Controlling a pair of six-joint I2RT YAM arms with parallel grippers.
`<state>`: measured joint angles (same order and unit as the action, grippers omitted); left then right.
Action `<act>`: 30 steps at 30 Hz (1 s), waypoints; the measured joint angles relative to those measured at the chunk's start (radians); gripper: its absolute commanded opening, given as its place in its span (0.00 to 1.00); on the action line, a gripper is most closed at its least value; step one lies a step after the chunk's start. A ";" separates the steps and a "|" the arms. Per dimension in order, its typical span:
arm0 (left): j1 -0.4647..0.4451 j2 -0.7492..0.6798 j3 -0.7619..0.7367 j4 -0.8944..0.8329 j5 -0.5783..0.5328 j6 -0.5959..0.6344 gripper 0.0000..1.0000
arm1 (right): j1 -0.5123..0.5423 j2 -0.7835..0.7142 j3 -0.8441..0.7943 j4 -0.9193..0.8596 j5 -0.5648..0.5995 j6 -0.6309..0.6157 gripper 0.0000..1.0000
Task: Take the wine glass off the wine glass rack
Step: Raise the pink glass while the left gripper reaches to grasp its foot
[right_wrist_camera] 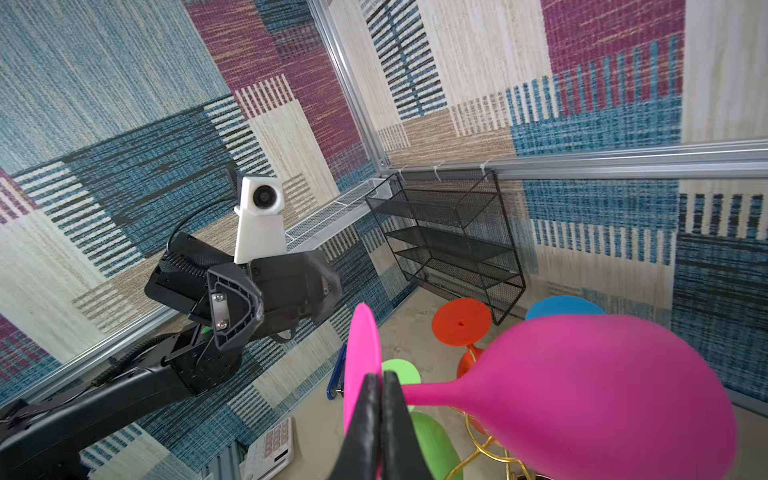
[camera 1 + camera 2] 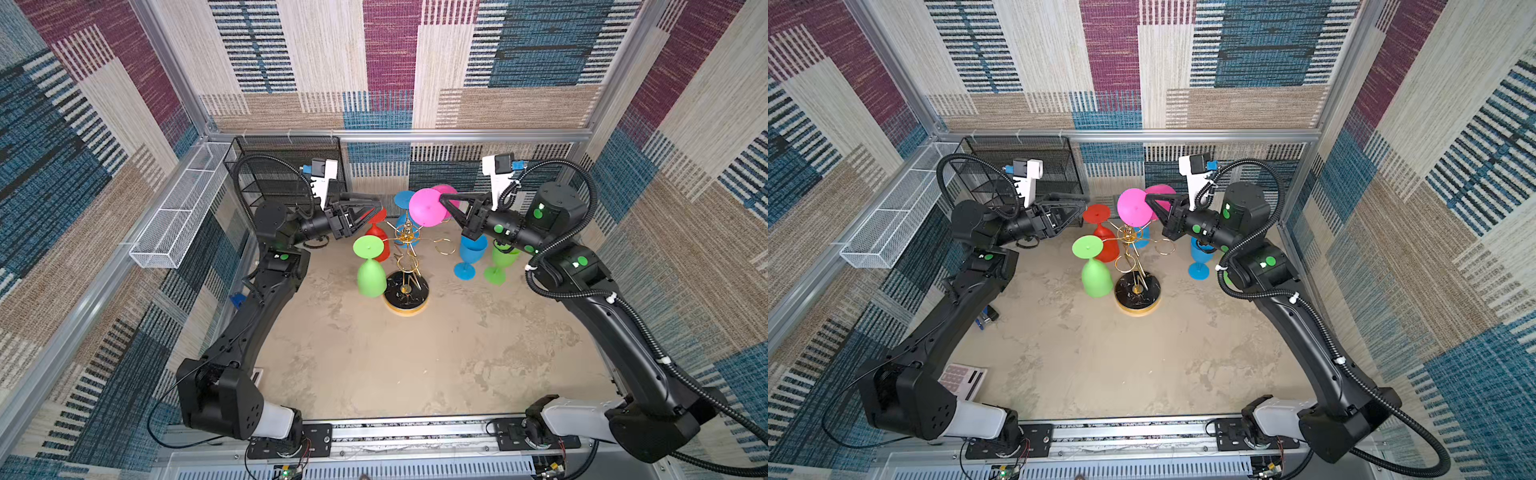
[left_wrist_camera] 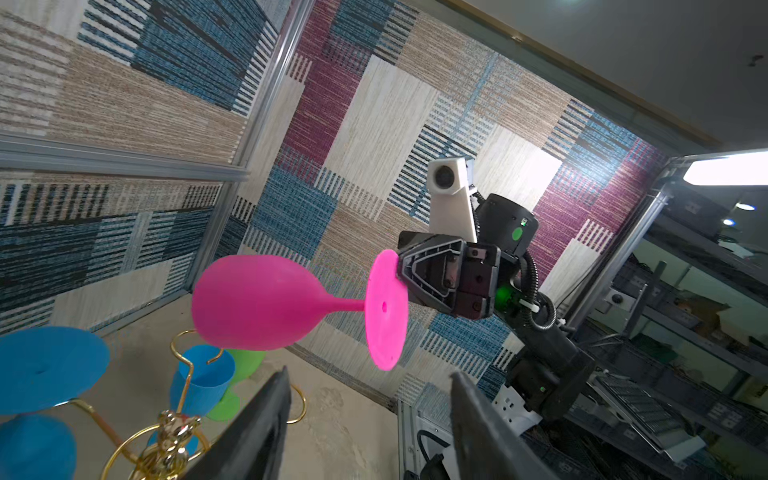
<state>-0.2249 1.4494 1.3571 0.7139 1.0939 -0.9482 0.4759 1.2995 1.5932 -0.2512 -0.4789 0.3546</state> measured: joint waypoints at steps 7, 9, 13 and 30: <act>-0.064 0.023 0.026 -0.016 0.001 0.008 0.61 | 0.035 0.027 0.032 0.055 -0.045 -0.002 0.00; -0.080 0.027 0.027 -0.027 0.000 0.014 0.60 | 0.045 0.035 0.033 0.055 -0.052 -0.004 0.00; -0.101 0.037 0.033 -0.044 -0.010 0.029 0.58 | 0.069 0.046 0.038 0.057 -0.052 -0.004 0.00; -0.146 0.039 0.060 -0.050 -0.054 0.023 0.00 | 0.092 0.080 0.056 0.075 -0.024 -0.016 0.07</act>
<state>-0.3706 1.4879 1.4174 0.6643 1.0397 -0.9257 0.5682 1.3796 1.6489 -0.1761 -0.5030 0.3389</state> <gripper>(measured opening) 0.068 0.059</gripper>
